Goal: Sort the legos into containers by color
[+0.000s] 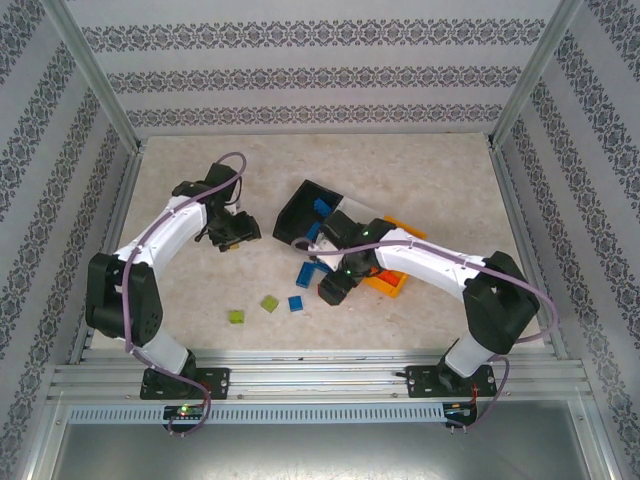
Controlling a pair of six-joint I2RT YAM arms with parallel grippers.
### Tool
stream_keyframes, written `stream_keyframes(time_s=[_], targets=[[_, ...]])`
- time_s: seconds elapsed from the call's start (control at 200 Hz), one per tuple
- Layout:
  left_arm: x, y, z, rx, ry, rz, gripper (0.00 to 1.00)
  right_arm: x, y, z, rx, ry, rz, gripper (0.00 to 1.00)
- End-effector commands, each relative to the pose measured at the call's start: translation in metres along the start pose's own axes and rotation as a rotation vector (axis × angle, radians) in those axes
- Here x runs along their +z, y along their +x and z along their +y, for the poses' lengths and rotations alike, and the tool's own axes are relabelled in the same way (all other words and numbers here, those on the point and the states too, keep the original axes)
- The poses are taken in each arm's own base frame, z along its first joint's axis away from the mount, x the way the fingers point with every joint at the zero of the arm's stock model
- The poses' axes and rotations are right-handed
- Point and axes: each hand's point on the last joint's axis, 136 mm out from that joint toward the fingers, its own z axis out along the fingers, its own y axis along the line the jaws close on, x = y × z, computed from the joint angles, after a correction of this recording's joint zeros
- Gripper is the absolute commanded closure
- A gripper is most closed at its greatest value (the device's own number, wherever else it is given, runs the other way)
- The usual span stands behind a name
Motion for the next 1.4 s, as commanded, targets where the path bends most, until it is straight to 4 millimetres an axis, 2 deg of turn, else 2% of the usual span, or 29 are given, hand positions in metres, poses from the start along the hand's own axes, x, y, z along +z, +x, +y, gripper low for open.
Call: stream_keyframes(time_s=[0.0, 0.1, 0.38, 0.61, 0.849, 1.039, 1.149, 1.254, 1.324, 1.394], targets=[[-0.008, -0.001, 0.002, -0.039, 0.04, -0.034, 0.49, 0.009, -0.019, 0.001, -0.268, -0.033, -0.092, 0.25], [-0.009, 0.001, 0.006, -0.04, 0.036, -0.037, 0.49, 0.019, -0.02, -0.01, -0.301, 0.009, -0.058, 0.25], [-0.01, 0.004, 0.019, -0.062, 0.031, -0.035, 0.49, 0.045, -0.009, -0.01, -0.355, -0.031, 0.046, 0.25], [-0.011, 0.005, 0.023, -0.069, 0.035, -0.025, 0.49, 0.063, -0.008, -0.025, -0.42, 0.05, 0.115, 0.25], [-0.011, 0.009, 0.028, -0.065, 0.022, -0.018, 0.49, 0.069, -0.011, -0.017, -0.479, 0.103, 0.109, 0.3], [-0.011, 0.01, 0.03, -0.077, 0.029, -0.02, 0.49, 0.073, -0.004, 0.002, -0.517, 0.125, 0.102, 0.39], [-0.011, 0.009, 0.03, -0.085, 0.03, -0.02, 0.49, 0.072, -0.006, 0.003, -0.498, 0.143, 0.089, 0.48], [-0.013, 0.009, 0.03, -0.089, 0.034, -0.027, 0.49, 0.059, -0.02, -0.001, -0.484, 0.19, 0.039, 0.65], [-0.014, 0.008, 0.029, -0.091, 0.035, -0.033, 0.49, 0.043, -0.033, -0.001, -0.473, 0.215, -0.016, 0.77], [-0.016, 0.008, 0.028, -0.086, 0.038, -0.035, 0.49, 0.022, -0.045, -0.001, -0.442, 0.231, -0.084, 0.82]])
